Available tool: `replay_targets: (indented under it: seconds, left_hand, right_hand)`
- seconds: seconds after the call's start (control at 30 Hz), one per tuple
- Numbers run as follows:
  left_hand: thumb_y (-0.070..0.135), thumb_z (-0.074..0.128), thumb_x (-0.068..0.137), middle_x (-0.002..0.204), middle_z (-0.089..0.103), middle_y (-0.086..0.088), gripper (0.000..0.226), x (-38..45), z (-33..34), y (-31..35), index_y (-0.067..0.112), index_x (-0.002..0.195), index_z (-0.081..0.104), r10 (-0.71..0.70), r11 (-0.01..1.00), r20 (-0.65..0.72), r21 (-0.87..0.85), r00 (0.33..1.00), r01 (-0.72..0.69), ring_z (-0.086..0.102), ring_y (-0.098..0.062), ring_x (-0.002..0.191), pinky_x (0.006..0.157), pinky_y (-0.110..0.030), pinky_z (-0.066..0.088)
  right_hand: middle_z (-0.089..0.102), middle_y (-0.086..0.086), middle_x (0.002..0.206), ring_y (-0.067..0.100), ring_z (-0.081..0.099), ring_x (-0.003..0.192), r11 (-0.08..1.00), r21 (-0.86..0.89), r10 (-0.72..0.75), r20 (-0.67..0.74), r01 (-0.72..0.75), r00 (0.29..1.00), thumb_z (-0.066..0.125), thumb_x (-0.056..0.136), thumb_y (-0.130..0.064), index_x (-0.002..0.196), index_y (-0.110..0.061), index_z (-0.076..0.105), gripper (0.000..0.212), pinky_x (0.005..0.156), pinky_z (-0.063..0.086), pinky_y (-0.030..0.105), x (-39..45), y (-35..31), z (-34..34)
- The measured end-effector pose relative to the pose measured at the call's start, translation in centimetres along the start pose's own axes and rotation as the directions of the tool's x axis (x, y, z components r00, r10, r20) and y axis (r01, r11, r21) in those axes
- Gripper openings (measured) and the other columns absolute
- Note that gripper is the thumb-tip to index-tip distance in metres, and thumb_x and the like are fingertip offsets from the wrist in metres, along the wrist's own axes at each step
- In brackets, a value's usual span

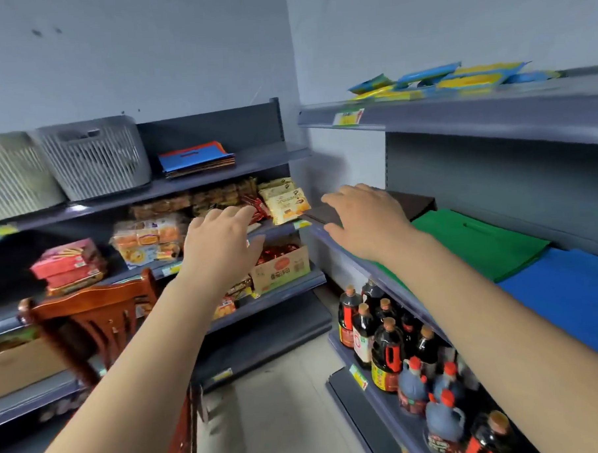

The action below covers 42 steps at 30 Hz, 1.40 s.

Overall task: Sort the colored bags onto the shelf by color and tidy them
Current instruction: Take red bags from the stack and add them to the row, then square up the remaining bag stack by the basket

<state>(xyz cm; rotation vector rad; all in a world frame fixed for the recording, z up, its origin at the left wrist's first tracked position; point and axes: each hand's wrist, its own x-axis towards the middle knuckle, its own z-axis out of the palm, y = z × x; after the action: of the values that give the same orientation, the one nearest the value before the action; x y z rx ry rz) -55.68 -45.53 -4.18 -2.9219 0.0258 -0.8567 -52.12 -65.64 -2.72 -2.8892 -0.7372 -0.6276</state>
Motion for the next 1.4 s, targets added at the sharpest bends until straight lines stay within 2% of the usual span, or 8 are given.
replay_targets:
  seconds: [0.3,0.47,0.6,0.73,0.87,1.03,1.4]
  left_hand:
    - [0.038,0.046,0.095,0.136,0.052,-0.004,0.048,5.6,3.6,-7.8,0.019,0.139,0.042,-0.199,0.977,0.054,0.092,0.978,0.194,0.045,-0.028,0.124,0.1,-0.04,0.032]
    - [0.039,0.048,0.094,0.138,0.05,-0.005,0.051,10.0,6.1,-10.3,0.018,0.14,0.04,-0.289,0.948,0.078,0.162,0.954,0.274,0.043,-0.029,0.126,0.101,-0.041,0.032]
    - [0.039,0.046,0.095,0.135,0.051,-0.004,0.049,13.2,8.2,-12.0,0.018,0.139,0.041,-0.346,0.924,0.105,0.213,0.932,0.319,0.044,-0.028,0.125,0.101,-0.04,0.032]
    - [0.037,0.048,0.095,0.127,0.057,-0.004,0.041,16.0,10.4,-14.0,0.016,0.129,0.051,-0.414,0.897,0.096,0.213,0.905,0.388,0.049,-0.028,0.119,0.097,-0.04,0.034]
    - [0.036,0.049,0.094,0.126,0.058,-0.005,0.039,18.4,12.8,-16.1,0.014,0.126,0.053,-0.444,0.887,0.096,0.185,0.891,0.423,0.05,-0.029,0.118,0.097,-0.041,0.035]
    - [0.036,0.046,0.095,0.134,0.052,-0.003,0.044,21.7,16.5,-19.8,0.017,0.135,0.046,-0.451,0.886,0.11,0.175,0.886,0.429,0.044,-0.026,0.125,0.101,-0.039,0.032]
    - [0.038,0.043,0.096,0.136,0.049,0.0,0.046,30.7,25.0,-32.1,0.019,0.138,0.04,-0.402,0.913,0.138,0.142,0.905,0.384,0.042,-0.023,0.125,0.101,-0.037,0.03]
  right_hand:
    - [0.054,0.003,0.124,0.025,0.046,0.116,0.983,0.032,-0.18,-0.04,0.181,0.983,0.045,0.095,-0.032,0.124,-0.017,0.05,0.034,0.085,0.038,0.035,12.4,-3.0,5.0]
    - [0.055,0.003,0.119,0.025,0.048,0.114,0.964,0.074,-0.253,-0.036,0.255,0.967,0.047,0.094,-0.034,0.119,-0.016,0.052,0.031,0.087,0.04,0.037,19.3,-3.2,8.2]
    - [0.053,0.003,0.126,0.025,0.046,0.118,0.948,0.115,-0.296,-0.011,0.296,0.955,0.047,0.095,-0.035,0.129,-0.017,0.05,0.039,0.093,0.04,0.04,24.5,-3.0,10.7]
    - [0.053,0.002,0.13,0.024,0.046,0.119,0.927,0.153,-0.348,0.008,0.343,0.937,0.046,0.096,-0.034,0.134,-0.018,0.046,0.041,0.094,0.041,0.039,29.0,-3.5,13.6]
    - [0.051,0.0,0.133,0.023,0.045,0.121,0.914,0.178,-0.377,0.036,0.366,0.925,0.046,0.096,-0.034,0.135,-0.019,0.045,0.042,0.094,0.04,0.038,33.0,-4.1,15.8]
    - [0.05,0.001,0.133,0.023,0.045,0.121,0.912,0.172,-0.384,0.047,0.372,0.922,0.045,0.096,-0.034,0.136,-0.019,0.044,0.043,0.094,0.04,0.038,38.3,-5.1,18.7]
    - [0.046,-0.001,0.138,0.021,0.04,0.127,0.923,0.163,-0.362,0.058,0.349,0.93,0.044,0.097,-0.035,0.14,-0.02,0.039,0.046,0.1,0.035,0.038,52.8,-10.0,25.3]
